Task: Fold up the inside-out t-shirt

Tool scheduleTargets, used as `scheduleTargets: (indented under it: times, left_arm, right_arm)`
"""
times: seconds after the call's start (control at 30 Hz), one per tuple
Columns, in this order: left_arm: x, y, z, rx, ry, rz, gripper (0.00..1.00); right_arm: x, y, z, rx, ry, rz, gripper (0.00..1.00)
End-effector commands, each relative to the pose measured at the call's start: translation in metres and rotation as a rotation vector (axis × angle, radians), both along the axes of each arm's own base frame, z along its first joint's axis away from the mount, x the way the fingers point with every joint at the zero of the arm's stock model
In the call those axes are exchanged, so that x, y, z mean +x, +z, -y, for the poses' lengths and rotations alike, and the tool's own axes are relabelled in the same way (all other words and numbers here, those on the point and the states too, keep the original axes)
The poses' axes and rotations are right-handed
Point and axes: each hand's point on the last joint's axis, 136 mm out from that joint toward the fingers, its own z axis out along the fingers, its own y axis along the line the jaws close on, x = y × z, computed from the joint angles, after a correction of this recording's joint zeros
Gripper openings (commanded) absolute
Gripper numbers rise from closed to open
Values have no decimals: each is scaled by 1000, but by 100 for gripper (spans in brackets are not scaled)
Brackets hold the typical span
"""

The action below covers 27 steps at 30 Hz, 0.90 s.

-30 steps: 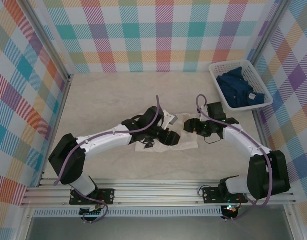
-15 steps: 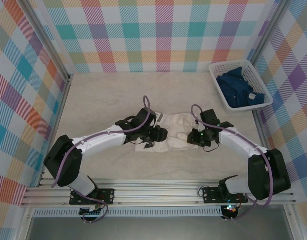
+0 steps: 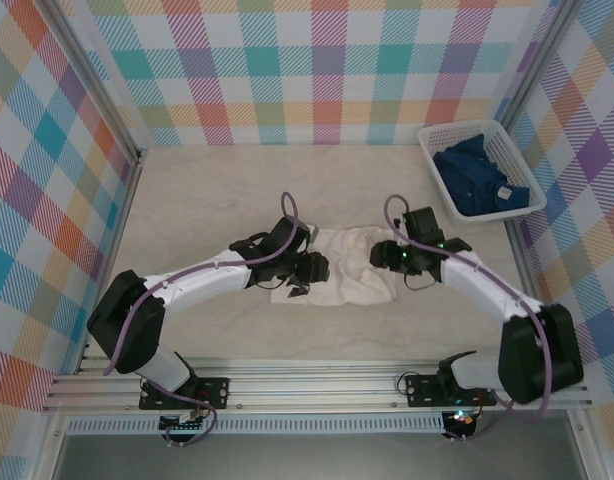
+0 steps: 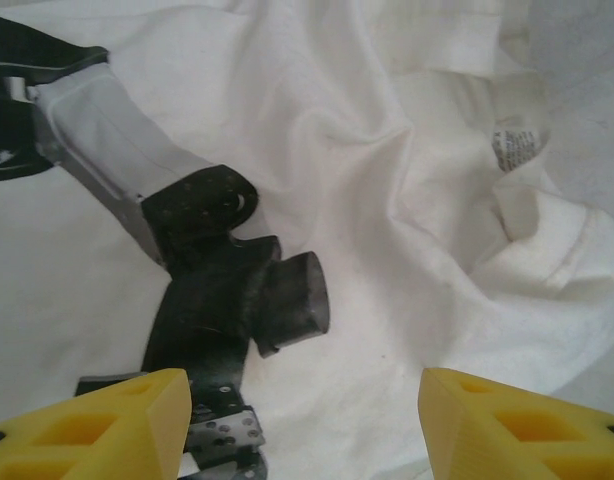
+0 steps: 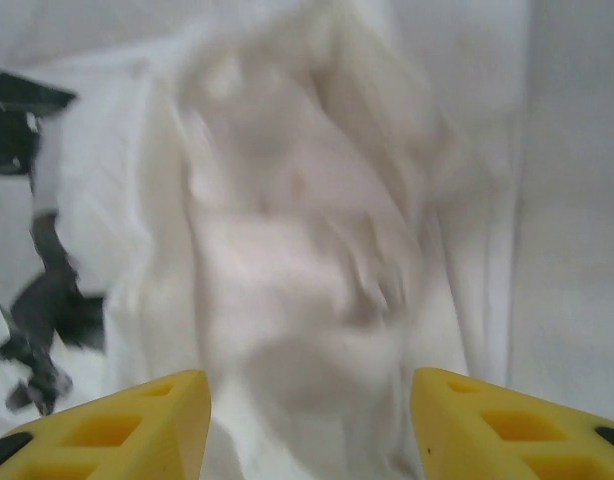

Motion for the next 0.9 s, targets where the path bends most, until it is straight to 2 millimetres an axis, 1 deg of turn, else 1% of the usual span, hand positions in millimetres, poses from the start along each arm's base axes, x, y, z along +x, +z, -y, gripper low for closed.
scheduleTargets:
  times: [0.0, 0.17, 0.23, 0.33, 0.37, 0.4, 0.47, 0.53, 0.63, 0.73, 0.87]
  left_arm:
    - [1, -1, -16, 30, 49, -8, 62]
    - [3, -1, -21, 34, 64, -8, 63]
    - [4, -3, -22, 36, 67, -13, 63]
    - [3, -5, -24, 42, 69, -23, 63]
    - [3, -5, -25, 45, 70, -25, 63]
    - [2, -6, -26, 49, 71, -28, 63]
    - [1, -5, -25, 44, 56, -29, 63]
    - [-2, -6, -18, 23, 19, -36, 63]
    - [-6, -10, -11, -1, -19, -53, 64]
    - [-9, -10, -5, -25, -54, -60, 64]
    - [-12, -7, 0, -47, -81, -62, 64]
  right_arm:
    - [30, 7, -19, 1, 81, 81, 57]
    - [56, -1, -42, -4, 135, 84, 59]
    - [64, -10, -44, -48, 140, 82, 55]
    - [74, -26, -35, -140, 130, 45, 38]
    - [77, -27, -33, -166, 130, 43, 31]
    - [80, -27, -31, -187, 130, 47, 27]
    - [88, -18, -22, -248, 120, 75, 20]
    - [97, -9, -13, -300, 114, 100, 16]
    - [109, -6, 0, -340, 100, 85, 11]
    - [121, -9, 12, -355, 86, 54, 10]
    - [138, -16, 20, -364, 80, 15, 10]
